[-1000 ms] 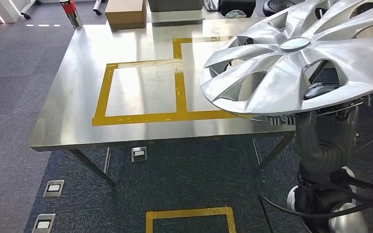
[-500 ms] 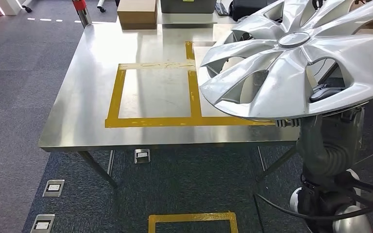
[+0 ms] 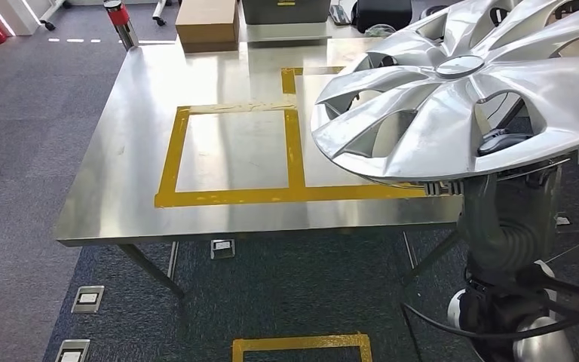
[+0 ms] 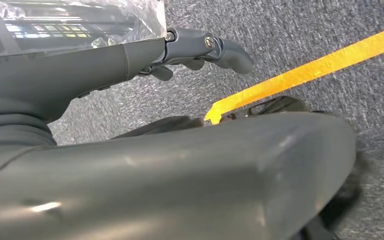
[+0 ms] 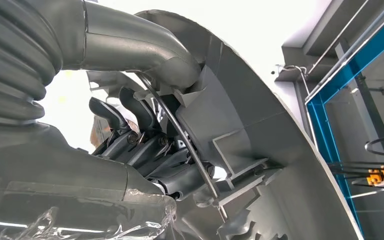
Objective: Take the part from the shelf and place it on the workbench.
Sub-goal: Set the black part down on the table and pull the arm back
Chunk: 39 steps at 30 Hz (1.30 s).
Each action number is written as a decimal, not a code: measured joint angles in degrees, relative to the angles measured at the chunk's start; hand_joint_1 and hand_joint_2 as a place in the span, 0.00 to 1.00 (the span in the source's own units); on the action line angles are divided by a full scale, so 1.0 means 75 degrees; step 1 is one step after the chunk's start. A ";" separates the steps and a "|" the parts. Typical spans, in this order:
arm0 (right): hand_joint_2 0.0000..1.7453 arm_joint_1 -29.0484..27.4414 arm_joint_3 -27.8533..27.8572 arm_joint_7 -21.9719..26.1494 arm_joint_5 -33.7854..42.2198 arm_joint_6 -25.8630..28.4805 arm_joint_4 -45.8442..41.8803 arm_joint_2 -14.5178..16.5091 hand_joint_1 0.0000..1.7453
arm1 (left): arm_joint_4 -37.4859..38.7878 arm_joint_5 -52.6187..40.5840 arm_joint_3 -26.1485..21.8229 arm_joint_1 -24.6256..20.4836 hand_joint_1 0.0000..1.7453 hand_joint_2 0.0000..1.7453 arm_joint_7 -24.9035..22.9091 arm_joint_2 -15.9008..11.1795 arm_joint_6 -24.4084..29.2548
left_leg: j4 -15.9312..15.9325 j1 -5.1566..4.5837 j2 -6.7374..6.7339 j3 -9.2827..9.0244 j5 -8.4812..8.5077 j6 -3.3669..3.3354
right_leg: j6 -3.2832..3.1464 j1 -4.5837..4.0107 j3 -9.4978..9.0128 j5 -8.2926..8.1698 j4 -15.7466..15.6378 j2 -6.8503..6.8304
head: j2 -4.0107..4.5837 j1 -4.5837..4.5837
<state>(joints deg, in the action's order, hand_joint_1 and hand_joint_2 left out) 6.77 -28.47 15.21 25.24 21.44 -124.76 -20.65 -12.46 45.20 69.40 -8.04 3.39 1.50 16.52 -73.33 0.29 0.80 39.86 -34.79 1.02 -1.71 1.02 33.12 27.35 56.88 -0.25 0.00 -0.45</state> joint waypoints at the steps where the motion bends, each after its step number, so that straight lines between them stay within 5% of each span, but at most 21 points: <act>1: 1.00 -0.0005 -0.0002 0.0000 0.0000 0.0000 0.0001 0.0001 1.00 | 0.0000 0.0000 0.0000 0.0006 0.00 1.00 -0.0003 -0.0002 0.0000 | 0.0002 0.0024 -0.0004 0.0027 0.0122 0.0028 | 0.0019 0.0010 -0.0023 0.0025 0.0011 0.0006 | 0.0000 0.0017; 3: 1.00 -0.0016 -0.0009 0.0000 0.0000 0.0000 0.0001 0.0006 1.00 | 0.0000 0.0000 0.0000 0.0008 0.00 1.00 -0.0007 -0.0007 0.0000 | 0.0803 0.0062 -0.0014 -0.0287 0.0684 0.0061 | 0.0079 0.0039 -0.0087 0.0101 0.0058 0.0019 | 0.0000 0.0050; 5: 1.00 -0.0020 -0.0012 0.0003 0.0000 0.0000 -0.0001 0.0011 1.00 | 0.0000 0.0000 -0.0001 0.0001 0.00 1.00 -0.0007 -0.0007 -0.0001 | 0.1628 0.0059 -0.0016 -0.0668 0.1003 0.0042 | 0.0165 0.0033 -0.0107 0.0175 0.0124 0.0032 | 0.0000 0.0098; 10: 1.00 -0.0029 -0.0009 0.0009 0.0000 0.0000 -0.0003 0.0017 1.00 | 0.0000 0.0002 0.0000 0.0018 0.00 1.00 -0.0013 -0.0007 -0.0001 | 0.1919 0.0043 -0.0007 -0.0809 0.0936 -0.0213 | 0.0374 0.0042 -0.0023 0.0273 0.0227 0.0040 | 0.0000 0.0055; 12: 1.00 -0.0034 -0.0005 0.0013 0.0000 0.0000 -0.0003 0.0017 1.00 | 0.0000 0.0001 -0.0001 0.0004 0.00 1.00 -0.0010 -0.0002 0.0001 | 0.1953 0.0063 -0.0009 -0.0833 0.0938 -0.0304 | 0.0415 0.0048 0.0275 0.0611 0.0854 0.0042 | 0.0000 -0.0019; 14: 1.00 -0.0052 -0.0006 0.0020 0.0000 0.0005 -0.0001 0.0017 1.00 | 0.0000 0.0002 -0.0003 0.0003 0.00 1.00 -0.0011 0.0003 0.0001 | 0.1952 0.0039 -0.0010 -0.0844 0.0916 -0.0358 | 0.0425 0.0047 0.0822 0.1005 0.1894 0.0044 | 0.0000 -0.0102; 16: 1.00 -0.0069 -0.0007 0.0026 0.0012 0.0014 0.0001 0.0017 1.00 | 0.0000 0.0003 -0.0002 0.0016 0.00 1.00 -0.0012 0.0004 0.0001 | 0.1950 0.0006 -0.0006 -0.0880 0.0886 -0.0384 | 0.0407 0.0042 0.1118 0.0965 0.2329 0.0044 | 0.0000 -0.0152; 19: 1.00 -0.0073 -0.0006 0.0027 0.0028 0.0018 0.0005 0.0017 1.00 | -0.0001 0.0003 -0.0001 0.0018 0.00 1.00 -0.0012 0.0009 0.0006 | 0.1949 -0.0027 0.0020 -0.0978 0.0814 -0.0364 | 0.0290 0.0006 0.0660 0.0150 0.1136 0.0042 | 0.0000 -0.0211; 21: 1.00 -0.0074 -0.0008 0.0029 0.0033 0.0020 0.0009 0.0018 1.00 | -0.0002 0.0002 -0.0002 0.0012 0.00 1.00 -0.0009 0.0012 0.0008 | 0.1929 -0.0048 0.0028 -0.0974 0.0780 -0.0303 | 0.0216 -0.0041 0.0360 -0.0083 0.0403 0.0046 | 0.0000 -0.0223; 23: 1.00 -0.0078 -0.0006 0.0033 0.0035 0.0022 0.0015 0.0020 1.00 | -0.0003 -0.0004 -0.0002 0.0014 0.00 1.00 0.0007 0.0013 0.0009 | 0.1922 -0.0046 0.0023 -0.0938 0.0773 -0.0227 | 0.0185 -0.0075 0.0323 -0.0042 0.0251 0.0064 | 0.0000 -0.0225; 28: 1.00 -0.0031 -0.0034 -0.0209 -0.0246 0.0091 0.0097 0.0020 1.00 | -0.0002 -0.0073 0.0000 -0.0007 0.00 1.00 0.0247 0.0013 0.0179 | 0.1972 -0.0056 0.0017 -0.0974 0.0779 -0.0283 | 0.0180 -0.0066 0.0329 -0.0037 0.0222 0.0067 | 0.0000 -0.0157; 34: 1.00 0.0492 -0.0354 -0.1616 -0.2083 0.0088 0.0388 0.0000 1.00 | -0.0003 -0.0322 0.0002 -0.0112 0.00 1.00 0.0493 0.0020 0.0440 | 0.2067 -0.0052 0.0015 -0.1014 0.0819 -0.0207 | 0.0125 -0.0072 0.0326 -0.0038 0.0226 0.0067 | 0.0000 -0.0069; 39: 1.00 0.1461 -0.1007 -0.3305 -0.3775 -0.0793 0.0911 -0.0085 1.00 | -0.0003 -0.0511 0.0016 -0.0217 0.00 1.00 0.0678 0.0074 0.0586 | 0.2084 -0.0052 0.0002 -0.1019 0.0844 -0.0159 | 0.0106 -0.0072 0.0322 -0.0052 0.0227 0.0069 | 0.0000 -0.0047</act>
<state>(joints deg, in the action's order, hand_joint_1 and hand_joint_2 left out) 17.73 -36.03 -9.58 -3.07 15.50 -117.93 -21.29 -12.48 41.36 69.52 -9.67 8.48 2.05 20.92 -57.70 -0.10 0.81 32.22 -28.46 -0.17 -0.91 0.48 35.54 26.96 58.58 0.27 0.00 -0.80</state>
